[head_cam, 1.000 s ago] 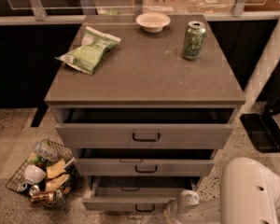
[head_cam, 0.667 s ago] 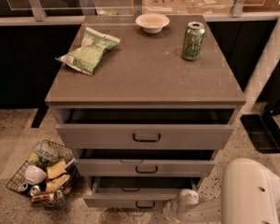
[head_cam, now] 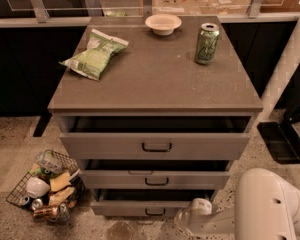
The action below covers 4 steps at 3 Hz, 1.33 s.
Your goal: Close bottom drawer
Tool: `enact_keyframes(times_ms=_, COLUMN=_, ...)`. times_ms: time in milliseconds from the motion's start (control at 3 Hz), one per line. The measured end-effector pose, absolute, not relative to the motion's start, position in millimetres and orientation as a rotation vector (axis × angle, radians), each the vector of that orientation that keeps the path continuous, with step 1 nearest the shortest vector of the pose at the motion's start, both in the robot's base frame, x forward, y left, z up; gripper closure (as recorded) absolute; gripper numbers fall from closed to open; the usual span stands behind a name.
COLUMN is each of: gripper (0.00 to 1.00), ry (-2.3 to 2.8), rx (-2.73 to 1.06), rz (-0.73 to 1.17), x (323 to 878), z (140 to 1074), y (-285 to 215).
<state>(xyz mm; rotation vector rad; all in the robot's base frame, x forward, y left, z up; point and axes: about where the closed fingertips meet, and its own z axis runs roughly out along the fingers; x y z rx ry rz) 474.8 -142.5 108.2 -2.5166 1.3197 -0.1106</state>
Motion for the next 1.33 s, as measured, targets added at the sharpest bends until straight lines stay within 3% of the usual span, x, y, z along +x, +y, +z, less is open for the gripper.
enact_keyframes(times_ms=333, gripper=1.0, ry=1.29, rx=-2.502, rz=-0.177, x=514, z=108, y=-146)
enact_keyframes(times_ms=1333, gripper=1.0, ry=1.287, rx=-2.476, rz=-0.236, x=540, z=106, y=-147)
